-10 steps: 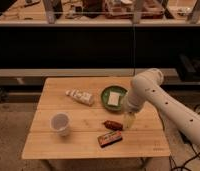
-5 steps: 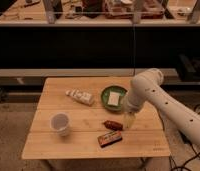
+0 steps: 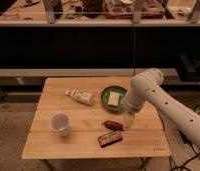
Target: Place the pepper in the ceramic cup
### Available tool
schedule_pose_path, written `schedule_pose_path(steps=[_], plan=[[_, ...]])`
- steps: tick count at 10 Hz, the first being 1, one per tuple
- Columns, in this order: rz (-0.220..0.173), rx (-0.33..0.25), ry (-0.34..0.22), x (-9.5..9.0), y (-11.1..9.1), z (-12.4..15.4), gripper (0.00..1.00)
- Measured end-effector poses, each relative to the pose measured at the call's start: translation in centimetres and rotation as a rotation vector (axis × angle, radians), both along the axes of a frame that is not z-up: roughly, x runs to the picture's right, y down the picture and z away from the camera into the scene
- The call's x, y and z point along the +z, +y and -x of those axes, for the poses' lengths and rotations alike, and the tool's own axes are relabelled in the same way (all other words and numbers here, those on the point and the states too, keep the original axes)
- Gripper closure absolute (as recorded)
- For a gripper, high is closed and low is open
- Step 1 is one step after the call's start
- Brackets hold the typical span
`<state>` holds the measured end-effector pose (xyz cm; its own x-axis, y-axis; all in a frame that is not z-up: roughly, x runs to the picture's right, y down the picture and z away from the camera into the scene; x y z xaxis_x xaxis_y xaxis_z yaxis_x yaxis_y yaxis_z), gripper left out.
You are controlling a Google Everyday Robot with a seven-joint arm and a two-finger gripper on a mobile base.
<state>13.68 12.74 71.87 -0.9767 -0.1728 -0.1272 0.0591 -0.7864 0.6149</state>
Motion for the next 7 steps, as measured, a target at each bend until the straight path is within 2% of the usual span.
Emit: schedule_pose_path(steps=[2,5,7], plan=[[0.000,0.019,-0.007,0.6,0.5,0.6,0.20],[0.009,0.111,-0.035,3.7,3.2,4.0,0.20],[0.006,0.147,-0.045,5.1,4.3,5.1,0.20]])
